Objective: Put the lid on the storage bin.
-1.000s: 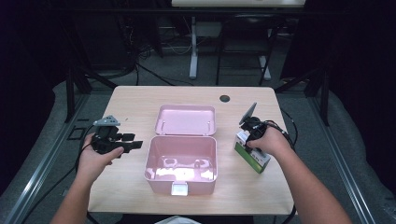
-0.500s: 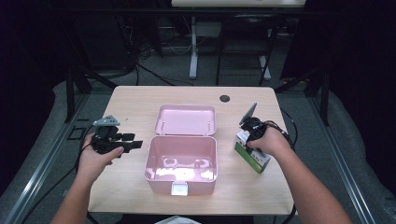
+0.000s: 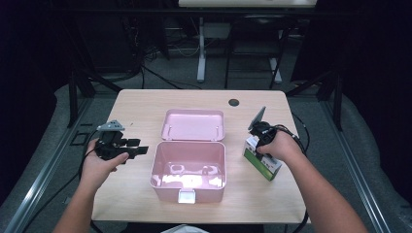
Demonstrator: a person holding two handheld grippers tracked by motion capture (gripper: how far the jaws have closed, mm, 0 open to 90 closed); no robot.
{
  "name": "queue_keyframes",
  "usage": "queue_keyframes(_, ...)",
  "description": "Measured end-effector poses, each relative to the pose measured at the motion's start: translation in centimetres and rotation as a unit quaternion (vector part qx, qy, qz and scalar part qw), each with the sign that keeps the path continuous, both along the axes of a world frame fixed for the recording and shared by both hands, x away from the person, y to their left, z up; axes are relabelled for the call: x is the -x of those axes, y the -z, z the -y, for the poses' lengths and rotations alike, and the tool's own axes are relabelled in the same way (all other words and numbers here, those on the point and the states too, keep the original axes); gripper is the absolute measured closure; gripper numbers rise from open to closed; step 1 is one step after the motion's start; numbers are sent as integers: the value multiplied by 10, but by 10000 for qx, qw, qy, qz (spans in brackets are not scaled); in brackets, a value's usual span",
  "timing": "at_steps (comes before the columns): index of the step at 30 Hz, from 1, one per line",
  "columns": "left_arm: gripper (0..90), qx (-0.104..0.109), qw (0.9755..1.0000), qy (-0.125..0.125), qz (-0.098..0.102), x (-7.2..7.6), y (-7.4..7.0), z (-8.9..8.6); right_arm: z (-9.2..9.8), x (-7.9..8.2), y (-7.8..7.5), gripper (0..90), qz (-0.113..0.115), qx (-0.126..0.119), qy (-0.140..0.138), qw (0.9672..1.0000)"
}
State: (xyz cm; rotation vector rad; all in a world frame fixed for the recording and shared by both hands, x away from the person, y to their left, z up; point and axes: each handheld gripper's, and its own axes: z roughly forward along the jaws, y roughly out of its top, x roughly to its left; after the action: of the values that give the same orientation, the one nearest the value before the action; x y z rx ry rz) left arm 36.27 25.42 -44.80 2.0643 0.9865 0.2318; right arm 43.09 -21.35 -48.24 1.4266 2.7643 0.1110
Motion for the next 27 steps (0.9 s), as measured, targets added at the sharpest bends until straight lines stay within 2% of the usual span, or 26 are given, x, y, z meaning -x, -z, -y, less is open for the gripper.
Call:
queue_keyframes(4, 484, 3, 10000, -2, 4, 0, 0, 0, 1, 1, -4, 612, 6, -62, 43, 10000)
queue_keyframes(10, 484, -1, 10000, -3, -1, 0, 0, 0, 1, 2, -13, 612, 20, 32, 12, 10000)
queue_keyframes(15, 484, 30, 10000, -30, 5, 0, 1, -1, 0, 5, -20, 612, 31, -23, -8, 10000)
queue_keyframes(23, 488, 56, 10000, -39, 17, 0, -1, -3, -9, 11, -36, 612, 77, -11, -124, 9999)
queue_keyframes(27, 489, 59, 10000, -45, 30, 0, -1, -5, -15, 14, -46, 613, -4, 21, -206, 9998)
